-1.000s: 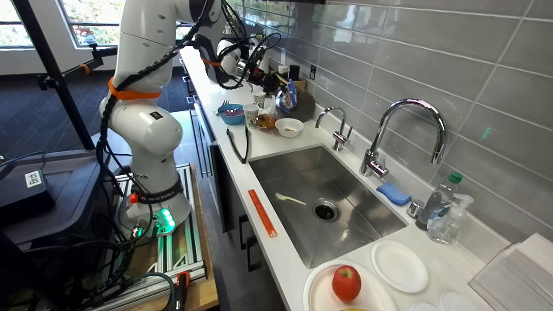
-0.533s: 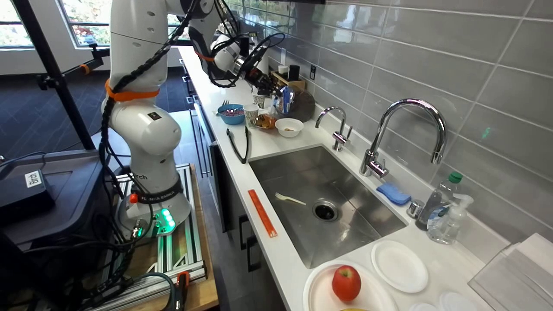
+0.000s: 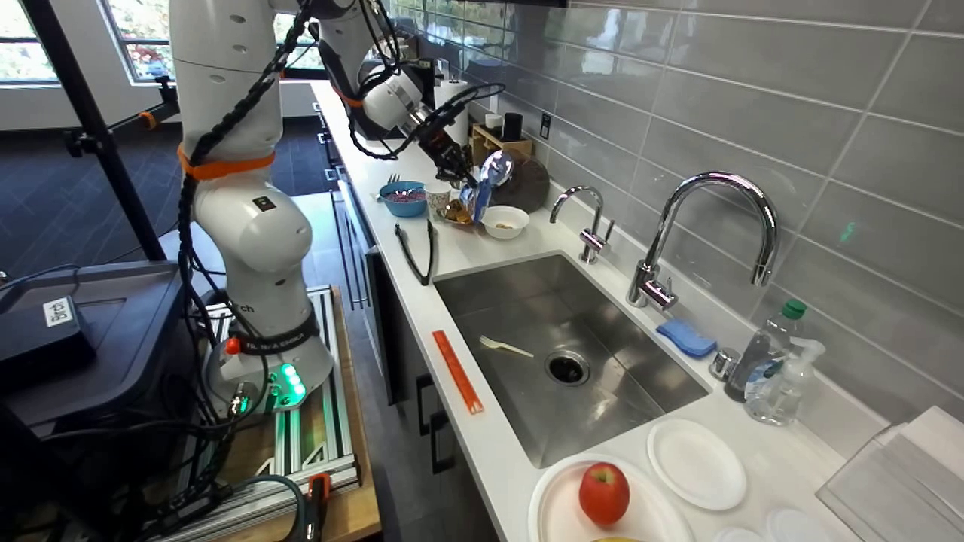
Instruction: Pour the contents of the blue packet into the white bowl
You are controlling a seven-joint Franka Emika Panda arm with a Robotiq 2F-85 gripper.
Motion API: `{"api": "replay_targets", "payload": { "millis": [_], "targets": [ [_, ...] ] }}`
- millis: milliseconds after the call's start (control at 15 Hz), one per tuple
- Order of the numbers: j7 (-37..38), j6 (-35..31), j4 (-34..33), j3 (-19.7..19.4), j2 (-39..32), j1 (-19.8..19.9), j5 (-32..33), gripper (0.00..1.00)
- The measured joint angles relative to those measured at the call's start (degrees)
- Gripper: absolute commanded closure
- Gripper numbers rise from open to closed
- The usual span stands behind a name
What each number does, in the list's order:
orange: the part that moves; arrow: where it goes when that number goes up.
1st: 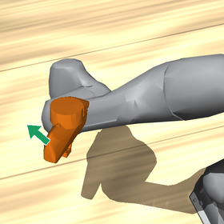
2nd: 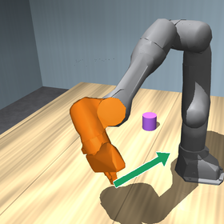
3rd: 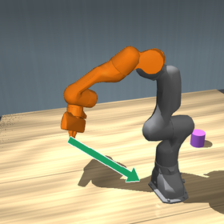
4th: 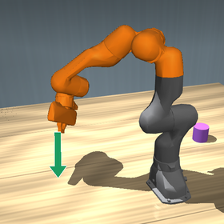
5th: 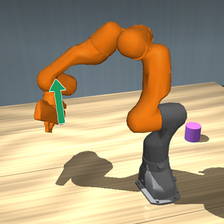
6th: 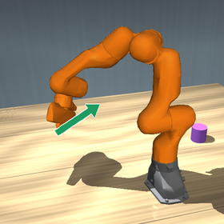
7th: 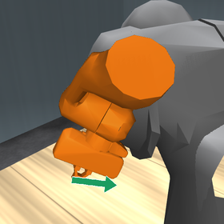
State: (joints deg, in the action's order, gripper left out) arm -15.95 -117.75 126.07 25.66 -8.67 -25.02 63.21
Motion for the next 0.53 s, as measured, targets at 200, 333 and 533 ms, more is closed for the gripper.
{"api": "replay_targets", "payload": {
  "millis": [200, 333, 533],
  "targets": [
    [3.45, -8.94, 4.68, -0.91, 2.18, 1.66, -2.89, 1.0],
    [4.87, -14.2, 7.7, -1.92, 3.69, 2.77, -5.33, 1.0],
    [5.46, -19.93, 11.45, -3.6, 5.49, 4.13, -9.41, 1.0]
  ]
}}
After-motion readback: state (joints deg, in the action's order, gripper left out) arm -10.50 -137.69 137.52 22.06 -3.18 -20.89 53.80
